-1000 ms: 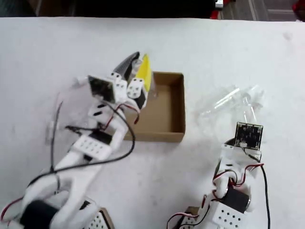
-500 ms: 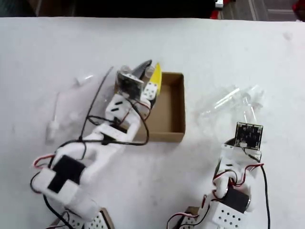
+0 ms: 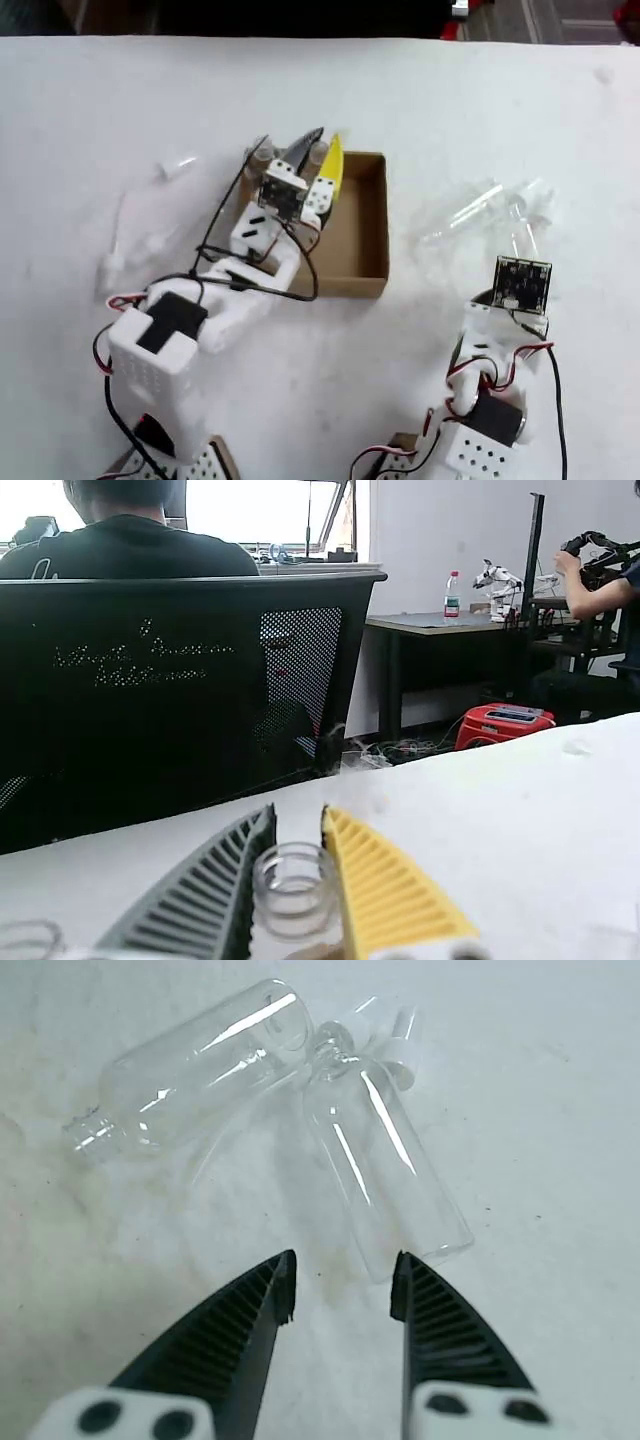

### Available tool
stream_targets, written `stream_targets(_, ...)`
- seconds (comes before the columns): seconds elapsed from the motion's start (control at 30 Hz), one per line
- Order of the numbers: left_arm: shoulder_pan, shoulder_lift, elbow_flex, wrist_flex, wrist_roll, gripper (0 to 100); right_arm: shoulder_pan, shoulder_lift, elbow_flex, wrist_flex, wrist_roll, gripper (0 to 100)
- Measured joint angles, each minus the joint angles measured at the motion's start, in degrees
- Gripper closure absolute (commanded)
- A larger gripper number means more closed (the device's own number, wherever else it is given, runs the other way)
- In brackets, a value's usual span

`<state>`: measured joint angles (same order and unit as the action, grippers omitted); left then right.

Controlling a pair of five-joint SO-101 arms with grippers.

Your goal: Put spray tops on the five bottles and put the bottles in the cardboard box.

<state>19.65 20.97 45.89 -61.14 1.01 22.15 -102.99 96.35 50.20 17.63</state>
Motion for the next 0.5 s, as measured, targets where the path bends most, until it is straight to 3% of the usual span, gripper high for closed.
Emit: stream_targets(0.5, -1.76, 0.79, -1.58, 0.00, -0.18, 98, 0.00, 0.00, 0.00, 0.00, 0.00, 85.8)
